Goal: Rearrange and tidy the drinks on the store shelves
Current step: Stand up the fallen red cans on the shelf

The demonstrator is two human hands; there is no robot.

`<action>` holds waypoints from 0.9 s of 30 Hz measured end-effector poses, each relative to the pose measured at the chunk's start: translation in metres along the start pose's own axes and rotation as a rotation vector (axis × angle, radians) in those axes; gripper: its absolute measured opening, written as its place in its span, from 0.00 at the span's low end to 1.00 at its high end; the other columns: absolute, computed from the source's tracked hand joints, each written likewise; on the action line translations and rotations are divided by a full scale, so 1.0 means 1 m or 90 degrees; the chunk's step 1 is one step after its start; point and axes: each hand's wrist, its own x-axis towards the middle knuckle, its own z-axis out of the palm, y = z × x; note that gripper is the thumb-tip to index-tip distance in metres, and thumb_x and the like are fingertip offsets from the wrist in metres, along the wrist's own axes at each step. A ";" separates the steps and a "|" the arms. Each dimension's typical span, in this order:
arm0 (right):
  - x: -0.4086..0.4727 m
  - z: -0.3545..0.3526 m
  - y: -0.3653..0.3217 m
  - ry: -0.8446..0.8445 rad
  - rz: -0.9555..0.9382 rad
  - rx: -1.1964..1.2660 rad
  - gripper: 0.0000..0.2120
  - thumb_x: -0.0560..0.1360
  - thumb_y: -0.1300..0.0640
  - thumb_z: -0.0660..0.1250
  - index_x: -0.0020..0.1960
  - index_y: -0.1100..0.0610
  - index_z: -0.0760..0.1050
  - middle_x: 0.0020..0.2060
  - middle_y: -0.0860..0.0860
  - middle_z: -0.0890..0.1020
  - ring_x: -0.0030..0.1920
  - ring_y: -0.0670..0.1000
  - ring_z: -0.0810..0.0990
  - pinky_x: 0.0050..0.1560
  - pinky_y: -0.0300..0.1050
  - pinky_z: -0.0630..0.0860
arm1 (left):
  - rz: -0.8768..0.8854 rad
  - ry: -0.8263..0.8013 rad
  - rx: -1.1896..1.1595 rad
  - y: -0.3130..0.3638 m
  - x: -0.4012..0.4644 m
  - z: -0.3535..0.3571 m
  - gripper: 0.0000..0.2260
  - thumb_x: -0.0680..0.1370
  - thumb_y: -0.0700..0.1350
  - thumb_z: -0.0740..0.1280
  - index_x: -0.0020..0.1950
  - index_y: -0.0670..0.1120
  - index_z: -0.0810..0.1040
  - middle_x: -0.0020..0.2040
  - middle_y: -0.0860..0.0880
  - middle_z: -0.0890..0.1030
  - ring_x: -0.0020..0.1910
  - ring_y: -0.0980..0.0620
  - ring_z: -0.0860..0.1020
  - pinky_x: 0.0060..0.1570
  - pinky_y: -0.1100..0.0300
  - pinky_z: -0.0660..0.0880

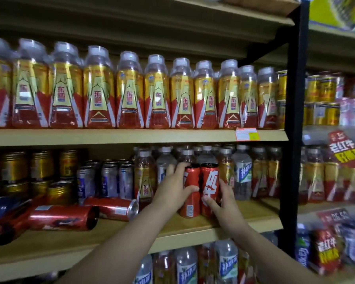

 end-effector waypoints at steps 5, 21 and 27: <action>-0.014 0.013 -0.012 0.153 -0.035 -0.116 0.33 0.78 0.36 0.64 0.77 0.48 0.58 0.70 0.50 0.66 0.71 0.51 0.67 0.71 0.54 0.67 | 0.042 -0.034 0.143 -0.003 -0.013 -0.014 0.43 0.76 0.58 0.71 0.79 0.61 0.44 0.74 0.46 0.65 0.69 0.44 0.72 0.59 0.46 0.78; -0.007 0.213 -0.131 -0.176 -0.321 -0.566 0.33 0.79 0.40 0.60 0.78 0.57 0.61 0.69 0.54 0.74 0.68 0.57 0.70 0.70 0.53 0.63 | -0.151 -0.277 0.542 -0.177 -0.116 -0.242 0.33 0.72 0.52 0.67 0.75 0.62 0.60 0.70 0.55 0.70 0.68 0.48 0.64 0.69 0.46 0.64; -0.008 0.212 -0.121 -0.119 -0.305 -0.553 0.35 0.77 0.36 0.62 0.78 0.52 0.62 0.67 0.51 0.75 0.66 0.55 0.71 0.69 0.52 0.64 | -0.041 -0.204 0.545 -0.189 -0.123 -0.241 0.29 0.76 0.58 0.70 0.72 0.63 0.60 0.67 0.53 0.73 0.66 0.50 0.66 0.65 0.50 0.64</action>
